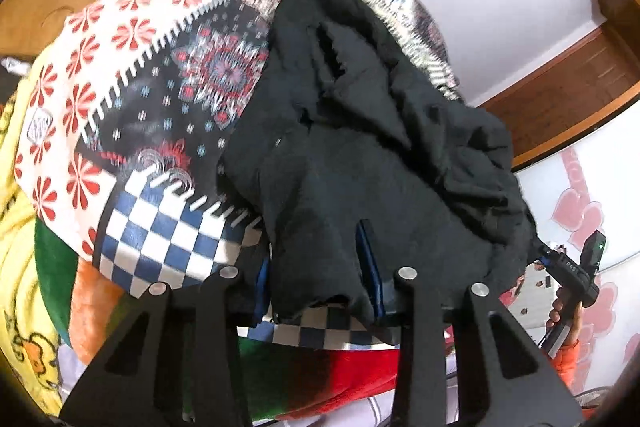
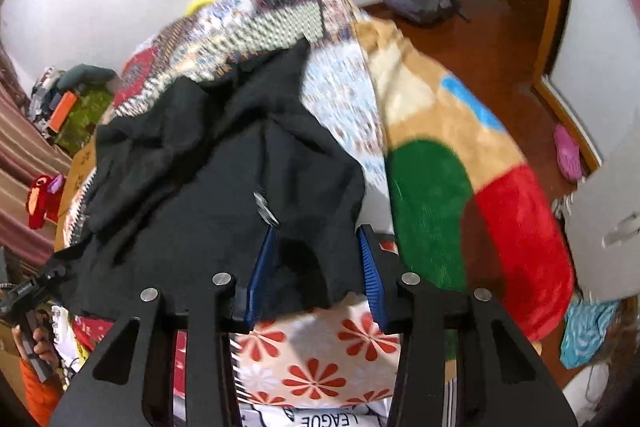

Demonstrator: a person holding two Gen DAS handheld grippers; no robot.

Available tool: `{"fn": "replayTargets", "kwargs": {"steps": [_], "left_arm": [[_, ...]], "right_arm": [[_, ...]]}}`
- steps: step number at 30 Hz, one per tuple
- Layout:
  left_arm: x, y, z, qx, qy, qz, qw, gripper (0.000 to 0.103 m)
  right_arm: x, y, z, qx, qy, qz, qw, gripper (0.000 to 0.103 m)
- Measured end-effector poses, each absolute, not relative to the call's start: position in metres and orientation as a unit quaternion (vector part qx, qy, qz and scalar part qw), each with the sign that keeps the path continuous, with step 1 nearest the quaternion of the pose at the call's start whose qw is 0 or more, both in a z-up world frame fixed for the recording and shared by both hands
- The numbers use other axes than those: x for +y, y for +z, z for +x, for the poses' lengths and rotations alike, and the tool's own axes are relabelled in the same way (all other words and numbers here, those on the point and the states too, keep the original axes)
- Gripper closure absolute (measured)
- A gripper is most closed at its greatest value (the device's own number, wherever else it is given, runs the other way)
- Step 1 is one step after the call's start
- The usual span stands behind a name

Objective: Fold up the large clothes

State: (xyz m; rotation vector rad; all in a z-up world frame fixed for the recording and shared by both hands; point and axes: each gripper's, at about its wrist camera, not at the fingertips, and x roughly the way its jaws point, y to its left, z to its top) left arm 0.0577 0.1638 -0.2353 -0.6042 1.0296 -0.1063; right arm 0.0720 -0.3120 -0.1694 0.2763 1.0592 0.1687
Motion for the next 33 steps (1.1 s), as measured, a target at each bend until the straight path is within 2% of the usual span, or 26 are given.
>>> {"fn": "replayTargets", "kwargs": {"steps": [4, 7, 9, 12, 15, 18, 28, 33], "left_arm": [[0.173, -0.263, 0.051, 0.510, -0.038, -0.321, 0.797, 0.058], [0.182, -0.276, 0.045, 0.500, -0.043, -0.372, 0.781, 0.057], [0.182, -0.275, 0.045, 0.500, -0.043, -0.374, 0.780, 0.057], [0.171, -0.266, 0.050, 0.504, -0.053, -0.343, 0.791, 0.060], [0.160, -0.247, 0.056, 0.493, -0.065, -0.308, 0.811, 0.071], [0.155, -0.226, 0.065, 0.473, -0.078, -0.298, 0.825, 0.076], [0.148, -0.145, 0.129, 0.398, -0.125, -0.288, 0.862, 0.080], [0.155, -0.129, 0.184, 0.382, -0.108, -0.284, 0.873, 0.081]], "right_arm": [[-0.321, -0.184, 0.068, 0.517, 0.085, 0.157, 0.837, 0.065], [-0.323, -0.187, 0.065, 0.515, 0.085, 0.164, 0.837, 0.065], [-0.322, -0.183, 0.065, 0.510, 0.083, 0.161, 0.841, 0.079], [-0.323, -0.175, 0.064, 0.495, 0.078, 0.151, 0.852, 0.090], [-0.320, -0.163, 0.067, 0.483, 0.084, 0.135, 0.861, 0.092], [-0.314, -0.148, 0.075, 0.474, 0.091, 0.113, 0.869, 0.092], [-0.288, -0.084, 0.130, 0.403, 0.149, 0.076, 0.900, 0.095], [-0.270, -0.080, 0.180, 0.400, 0.149, 0.050, 0.903, 0.096]]}}
